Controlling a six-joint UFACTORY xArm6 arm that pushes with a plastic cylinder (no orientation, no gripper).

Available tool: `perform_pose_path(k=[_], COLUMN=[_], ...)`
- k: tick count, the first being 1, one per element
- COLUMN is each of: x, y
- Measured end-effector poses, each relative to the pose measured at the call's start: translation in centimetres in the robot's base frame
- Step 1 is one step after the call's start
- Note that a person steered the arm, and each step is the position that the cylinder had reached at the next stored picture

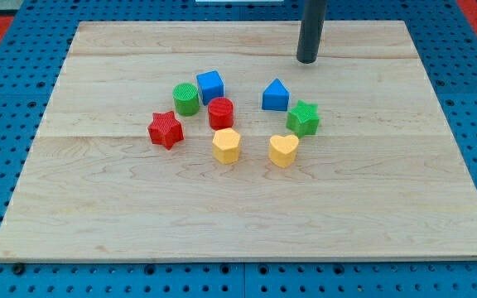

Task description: Push the yellow heart into the blue cube

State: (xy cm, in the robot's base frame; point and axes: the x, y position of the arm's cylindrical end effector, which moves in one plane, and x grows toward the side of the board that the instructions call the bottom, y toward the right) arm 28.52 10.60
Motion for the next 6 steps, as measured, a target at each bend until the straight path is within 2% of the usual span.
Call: perform_pose_path(k=[6], x=[0.57], y=[0.0])
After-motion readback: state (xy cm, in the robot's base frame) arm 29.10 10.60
